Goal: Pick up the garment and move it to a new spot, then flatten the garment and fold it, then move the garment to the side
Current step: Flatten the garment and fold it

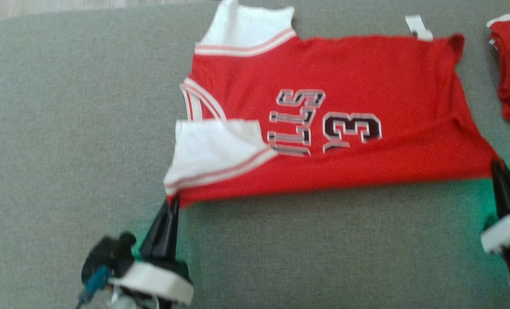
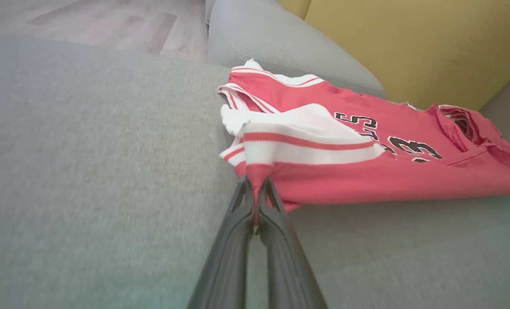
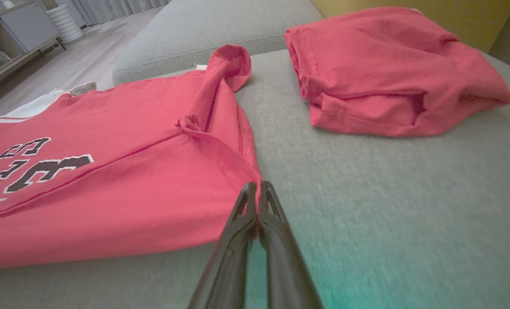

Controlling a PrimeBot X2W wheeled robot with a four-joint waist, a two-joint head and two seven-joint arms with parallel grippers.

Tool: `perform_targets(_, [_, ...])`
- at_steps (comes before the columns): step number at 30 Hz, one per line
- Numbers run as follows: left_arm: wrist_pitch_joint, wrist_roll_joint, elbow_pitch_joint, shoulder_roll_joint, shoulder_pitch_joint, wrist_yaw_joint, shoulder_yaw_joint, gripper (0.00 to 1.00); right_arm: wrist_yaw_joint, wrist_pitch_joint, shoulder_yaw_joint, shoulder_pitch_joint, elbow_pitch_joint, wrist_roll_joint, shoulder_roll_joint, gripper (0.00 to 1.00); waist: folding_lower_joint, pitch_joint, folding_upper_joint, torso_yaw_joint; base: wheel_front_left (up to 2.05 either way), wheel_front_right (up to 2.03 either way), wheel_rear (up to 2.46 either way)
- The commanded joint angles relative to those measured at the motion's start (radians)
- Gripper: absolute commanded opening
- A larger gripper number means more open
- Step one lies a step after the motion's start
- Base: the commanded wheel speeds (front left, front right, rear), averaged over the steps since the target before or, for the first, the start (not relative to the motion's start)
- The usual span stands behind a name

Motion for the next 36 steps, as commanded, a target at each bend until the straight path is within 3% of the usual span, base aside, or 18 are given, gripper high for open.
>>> perform_targets(1, [0.003, -0.007, -0.046, 0.024, 0.015, 0.012, 0.031, 0.00, 0.007, -0.006, -0.004, 0.036, -0.042, 0.012, -0.041, 0.00, 0.0002, -0.009, 0.0000, 0.003, 0.00, 0.00, 0.00])
perform_targets(8, [0.087, -0.029, -0.188, 0.050, 0.182, 0.031, -0.001, 0.00, 0.007, 0.063, -0.084, 0.224, -0.193, 0.009, -0.042, 0.00, 0.0002, -0.010, 0.0000, 0.002, 0.00, 0.00, 0.00])
perform_targets(9, [0.099, -0.034, -0.204, 0.053, 0.193, 0.031, -0.004, 0.00, 0.007, 0.077, -0.095, 0.237, -0.206, 0.007, -0.036, 0.73, 0.0002, -0.009, 0.0000, 0.003, 0.00, 0.00, 0.00])
perform_targets(10, [0.115, -0.042, -0.216, 0.057, 0.201, 0.029, -0.006, 0.39, 0.007, 0.082, -0.101, 0.244, -0.222, 0.000, -0.033, 1.00, 0.0002, -0.008, 0.0000, 0.003, 0.00, 0.00, 0.00])
perform_targets(11, [0.129, -0.045, -0.227, 0.062, 0.205, 0.029, -0.007, 1.00, 0.007, 0.086, -0.103, 0.248, -0.239, -0.007, -0.028, 1.00, 0.0002, -0.008, 0.0000, 0.001, 0.00, 0.00, 0.00])
perform_targets(18, [0.214, -0.029, -0.404, 0.123, 0.101, 0.038, 0.026, 1.00, 0.007, 0.082, -0.099, 0.226, -0.375, -0.030, -0.010, 1.00, 0.0002, 0.039, 0.0000, -0.038, 0.00, 0.00, 0.00])
perform_targets(21, [0.291, -0.037, -0.481, 0.167, -0.063, -0.003, 0.044, 1.00, 0.007, 0.077, -0.101, 0.192, -0.413, -0.047, -0.004, 1.00, 0.0002, 0.094, 0.0000, -0.054, 0.00, 0.00, 0.00])
perform_targets(22, [0.360, -0.063, -0.484, 0.202, -0.208, -0.041, 0.048, 1.00, 0.007, 0.077, -0.097, 0.165, -0.431, -0.055, 0.006, 1.00, 0.0002, 0.136, 0.0000, -0.068, 0.00, 0.00, 0.00])
perform_targets(29, [0.648, -0.161, -0.227, 0.329, -0.701, -0.085, 0.001, 1.00, 0.007, 0.080, -0.023, 0.041, -0.423, -0.083, 0.030, 1.00, 0.0002, 0.237, 0.0000, -0.169, 0.00, 0.00, 0.00])
perform_targets(36, [0.839, -0.239, 0.026, 0.443, -0.948, -0.088, -0.107, 1.00, 0.007, 0.038, 0.030, -0.020, -0.368, -0.073, 0.063, 1.00, 0.0002, 0.293, 0.0000, -0.263, 0.00, 0.00, 0.00])
